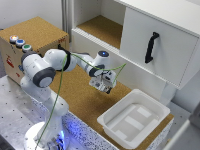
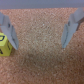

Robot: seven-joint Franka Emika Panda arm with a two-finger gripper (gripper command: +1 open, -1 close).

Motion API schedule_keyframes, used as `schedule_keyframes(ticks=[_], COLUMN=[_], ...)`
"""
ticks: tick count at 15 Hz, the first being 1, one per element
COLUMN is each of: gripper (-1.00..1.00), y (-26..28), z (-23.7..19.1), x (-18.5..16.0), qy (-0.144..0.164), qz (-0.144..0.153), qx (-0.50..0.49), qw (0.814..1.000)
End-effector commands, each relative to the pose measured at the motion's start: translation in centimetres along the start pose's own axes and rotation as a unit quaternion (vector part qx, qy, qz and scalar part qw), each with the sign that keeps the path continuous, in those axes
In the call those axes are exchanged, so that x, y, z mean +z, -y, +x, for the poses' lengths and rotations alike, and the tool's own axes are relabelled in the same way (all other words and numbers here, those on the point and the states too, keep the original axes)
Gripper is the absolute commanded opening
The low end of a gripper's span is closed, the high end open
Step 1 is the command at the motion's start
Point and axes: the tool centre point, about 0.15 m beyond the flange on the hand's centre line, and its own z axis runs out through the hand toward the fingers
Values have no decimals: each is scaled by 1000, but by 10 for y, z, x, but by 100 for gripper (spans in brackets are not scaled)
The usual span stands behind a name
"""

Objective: Slide the yellow block towards the left

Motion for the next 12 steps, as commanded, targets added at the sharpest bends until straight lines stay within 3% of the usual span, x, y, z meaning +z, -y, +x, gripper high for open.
schedule_keyframes(ticks=[1,6,12], gripper=[-100,-100,-100], y=[4,42,68], z=[32,34,21], x=[26,19,28], qy=[1,-5,23], qz=[3,11,20], qx=[9,-10,-10], qw=[1000,1000,999])
